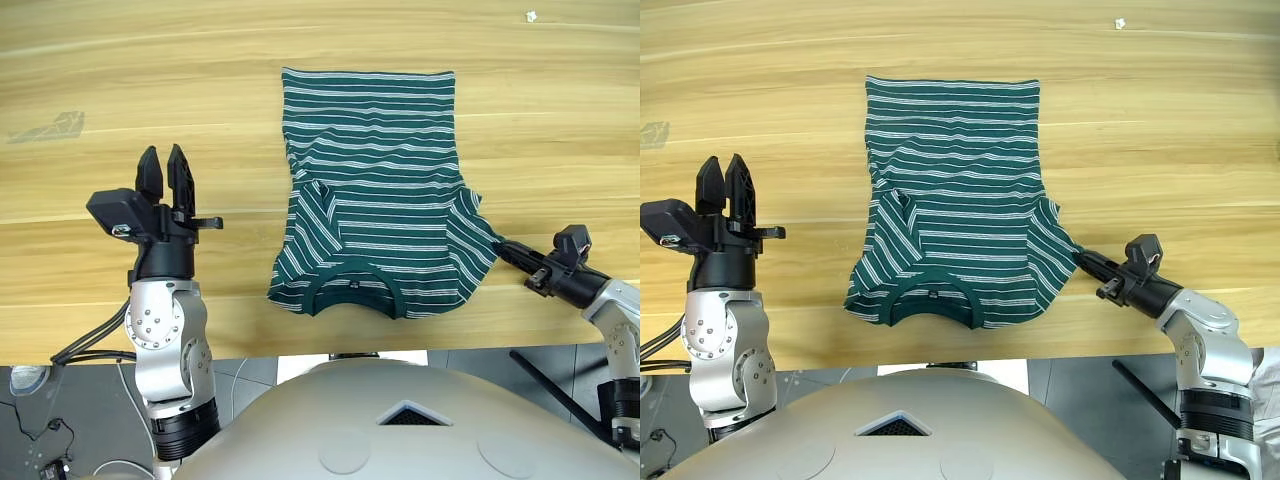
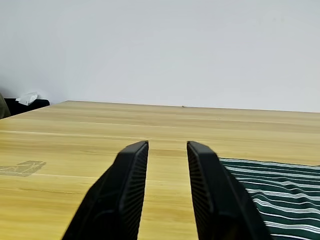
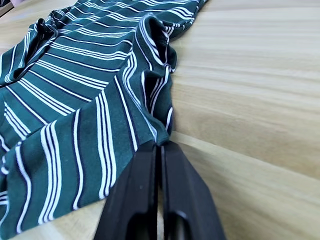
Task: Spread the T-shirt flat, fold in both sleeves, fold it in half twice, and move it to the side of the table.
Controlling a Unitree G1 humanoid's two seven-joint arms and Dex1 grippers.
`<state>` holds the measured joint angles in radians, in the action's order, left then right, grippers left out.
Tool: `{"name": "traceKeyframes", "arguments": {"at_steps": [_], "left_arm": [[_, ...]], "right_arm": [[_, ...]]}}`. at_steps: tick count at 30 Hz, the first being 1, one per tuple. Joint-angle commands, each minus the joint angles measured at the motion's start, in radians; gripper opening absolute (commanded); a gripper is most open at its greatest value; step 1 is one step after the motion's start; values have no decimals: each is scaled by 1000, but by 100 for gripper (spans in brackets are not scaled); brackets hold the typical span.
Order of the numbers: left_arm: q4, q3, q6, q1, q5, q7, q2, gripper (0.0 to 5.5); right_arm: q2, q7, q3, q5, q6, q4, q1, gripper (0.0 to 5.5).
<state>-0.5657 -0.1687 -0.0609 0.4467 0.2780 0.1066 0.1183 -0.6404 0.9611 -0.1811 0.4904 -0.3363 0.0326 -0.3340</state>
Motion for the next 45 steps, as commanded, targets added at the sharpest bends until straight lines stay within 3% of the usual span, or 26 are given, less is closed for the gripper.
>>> {"name": "traceKeyframes", "arguments": {"at_steps": [1,7,16,23,30,40,45], "left_arm": [[19,9,3,-14,-11,13,2,146],[34,26,6,-23,-23,21,0,146],[63,69,22,-16,-55,34,-10,146],[75,94,31,-9,-67,37,-20,146],[77,99,33,-2,-66,39,-22,146],[73,110,27,-4,-69,44,-16,146],[55,118,32,-10,-99,67,22,146]], "right_arm": [[6,51,5,25,2,-35,-17,2],[14,69,4,66,-18,-148,6,2],[83,-2,199,13,-49,-294,81,2],[99,-32,307,-66,-28,-268,131,2],[106,-31,323,-75,-16,-262,127,2],[147,-45,288,19,-76,-289,133,175],[158,-23,273,12,13,-291,128,186]]}}
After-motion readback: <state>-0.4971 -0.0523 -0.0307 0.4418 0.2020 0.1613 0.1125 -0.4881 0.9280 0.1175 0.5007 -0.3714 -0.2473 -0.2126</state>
